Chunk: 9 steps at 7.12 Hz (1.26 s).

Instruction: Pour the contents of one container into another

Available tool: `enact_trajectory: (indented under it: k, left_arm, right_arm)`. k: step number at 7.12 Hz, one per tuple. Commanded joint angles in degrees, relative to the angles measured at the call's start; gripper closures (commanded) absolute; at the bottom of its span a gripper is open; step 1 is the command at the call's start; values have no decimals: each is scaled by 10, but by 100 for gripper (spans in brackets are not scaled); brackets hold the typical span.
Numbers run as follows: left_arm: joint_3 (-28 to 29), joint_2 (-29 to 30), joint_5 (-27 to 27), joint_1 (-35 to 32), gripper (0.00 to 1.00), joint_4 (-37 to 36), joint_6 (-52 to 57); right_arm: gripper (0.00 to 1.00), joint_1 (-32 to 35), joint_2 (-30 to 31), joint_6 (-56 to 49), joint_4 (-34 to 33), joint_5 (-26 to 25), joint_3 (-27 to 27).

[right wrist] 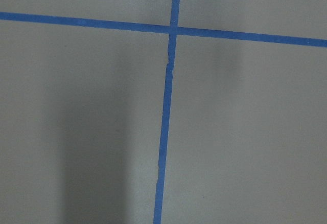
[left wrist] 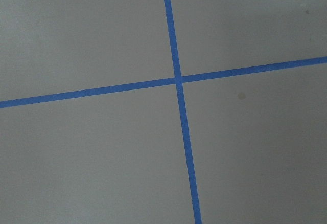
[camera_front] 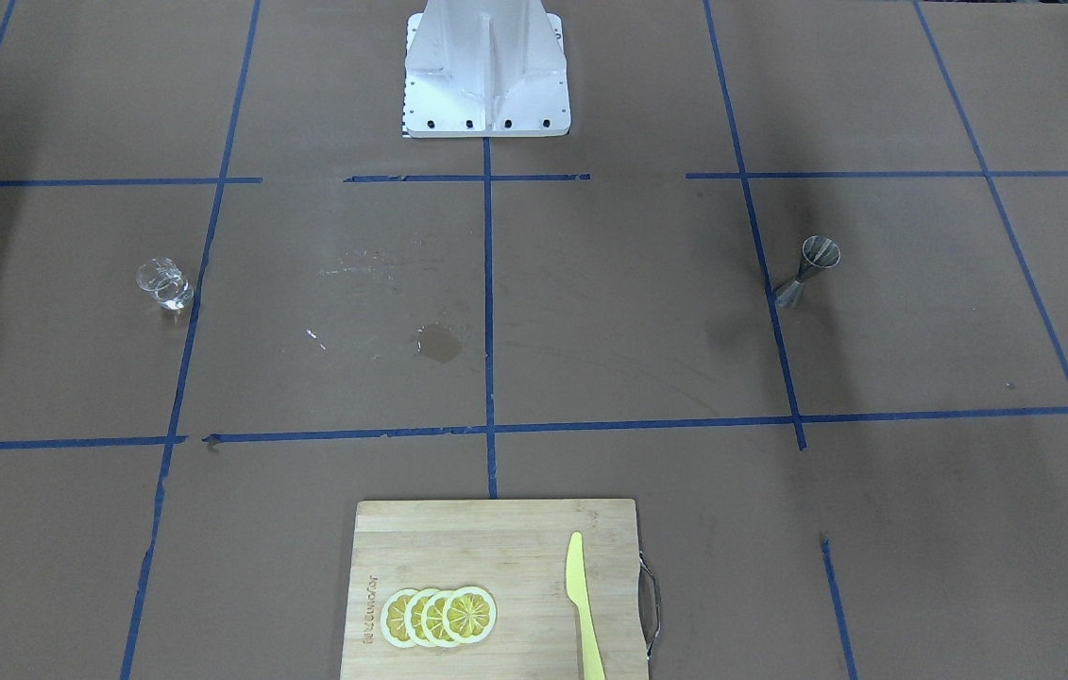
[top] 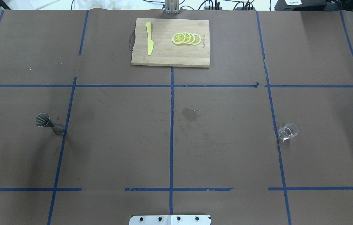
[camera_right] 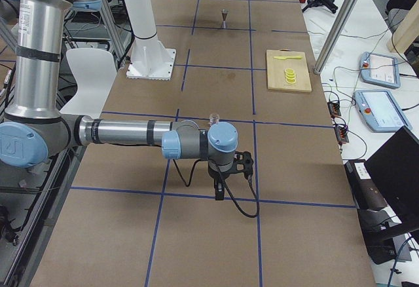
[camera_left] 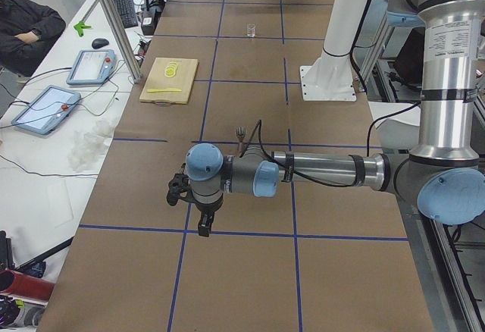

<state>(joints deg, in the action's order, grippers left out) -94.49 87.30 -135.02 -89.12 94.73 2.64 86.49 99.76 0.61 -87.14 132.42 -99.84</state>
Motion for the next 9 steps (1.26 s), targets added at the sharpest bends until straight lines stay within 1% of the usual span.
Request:
enact_trajectory:
  k: [1, 2, 4, 6, 8, 9]
  left_arm:
    - [-6, 11, 2, 0, 0, 0, 1]
    - [-5, 12, 1, 0, 0, 1, 2]
    - [-35, 12, 1, 0, 0, 1, -6]
    - [-31, 12, 2, 0, 0, 1, -11]
    - [-26, 11, 8, 0, 0, 2, -12]
    - [-19, 11, 3, 0, 0, 1, -12]
  right_arm:
    - [0, 0, 0, 0, 0, 0, -1]
    - [0, 0, 0, -1, 0, 1, -2]
    - [0, -3, -1, -1, 0, 4, -8]
    - [0, -4, -1, 4, 0, 4, -11]
    - [0, -8, -13, 8, 0, 4, -30]
    - [0, -9, -35, 8, 1, 0, -35]
